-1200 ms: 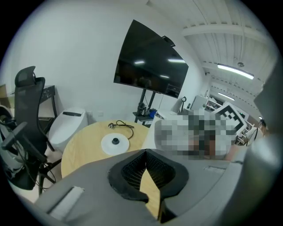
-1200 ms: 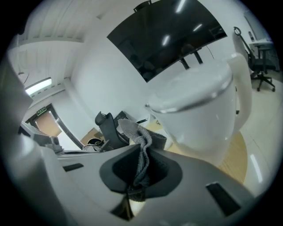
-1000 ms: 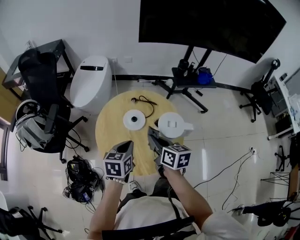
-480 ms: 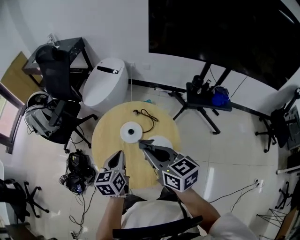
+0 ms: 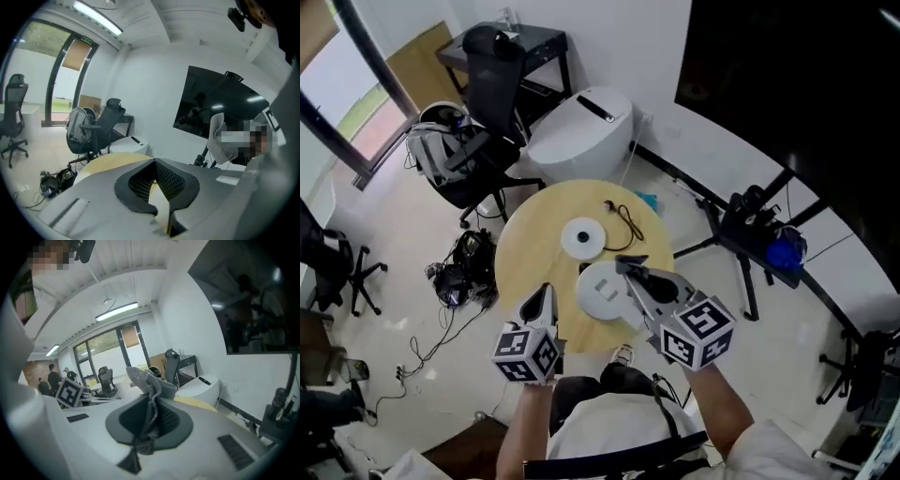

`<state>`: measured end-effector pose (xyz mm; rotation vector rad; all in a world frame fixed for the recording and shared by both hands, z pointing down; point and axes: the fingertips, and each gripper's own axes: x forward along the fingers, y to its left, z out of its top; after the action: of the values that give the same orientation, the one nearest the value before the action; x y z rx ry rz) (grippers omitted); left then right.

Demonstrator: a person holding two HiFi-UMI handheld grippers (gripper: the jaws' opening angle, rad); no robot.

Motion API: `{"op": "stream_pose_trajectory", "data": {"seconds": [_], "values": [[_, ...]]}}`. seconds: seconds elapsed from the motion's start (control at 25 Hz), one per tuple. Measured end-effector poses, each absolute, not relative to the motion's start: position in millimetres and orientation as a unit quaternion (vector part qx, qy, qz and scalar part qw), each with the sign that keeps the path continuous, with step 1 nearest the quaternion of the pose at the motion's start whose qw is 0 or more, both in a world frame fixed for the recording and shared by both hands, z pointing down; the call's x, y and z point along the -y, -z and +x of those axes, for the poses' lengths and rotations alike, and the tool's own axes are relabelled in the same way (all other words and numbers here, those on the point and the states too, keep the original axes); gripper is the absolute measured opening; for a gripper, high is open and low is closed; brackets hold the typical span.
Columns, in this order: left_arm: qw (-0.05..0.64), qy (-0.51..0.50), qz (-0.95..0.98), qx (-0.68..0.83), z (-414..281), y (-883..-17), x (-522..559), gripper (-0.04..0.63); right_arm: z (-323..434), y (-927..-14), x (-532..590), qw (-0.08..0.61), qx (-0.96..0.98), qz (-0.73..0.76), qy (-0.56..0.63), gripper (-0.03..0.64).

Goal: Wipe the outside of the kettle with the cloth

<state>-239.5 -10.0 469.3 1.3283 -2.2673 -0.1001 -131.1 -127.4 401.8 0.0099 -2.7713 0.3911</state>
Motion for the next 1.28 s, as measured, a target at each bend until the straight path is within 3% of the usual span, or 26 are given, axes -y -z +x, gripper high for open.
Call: {"op": "stream_pose_trajectory", "data": {"seconds": [0.32,0.68,1.0,1.28], "values": [[0.237,0.065,0.435,0.866,-197.5,-462.6,-38.2,0.002,-111.6,-413.3,100.8,0.207,0.974,-0.048,-0.077,0.032],[0.229,0.070,0.425,0.873,-82.2,-458.5,-94.1,0.002,-0.7,-419.8,40.3,0.224,0.970,-0.062,-0.077,0.032],[0.221,0.060,0.431,0.873,-1.0,-450.9,-87.7,0.002,61.6,-424.3,38.8,0.222,0.969,-0.067,-0.085,0.031],[0.219,0.065,0.415,0.881,27.7,-448.4,-77.1,0.002,75.3,-433.2,44.6,0.221,0.969,-0.080,-0.072,0.031]]}}
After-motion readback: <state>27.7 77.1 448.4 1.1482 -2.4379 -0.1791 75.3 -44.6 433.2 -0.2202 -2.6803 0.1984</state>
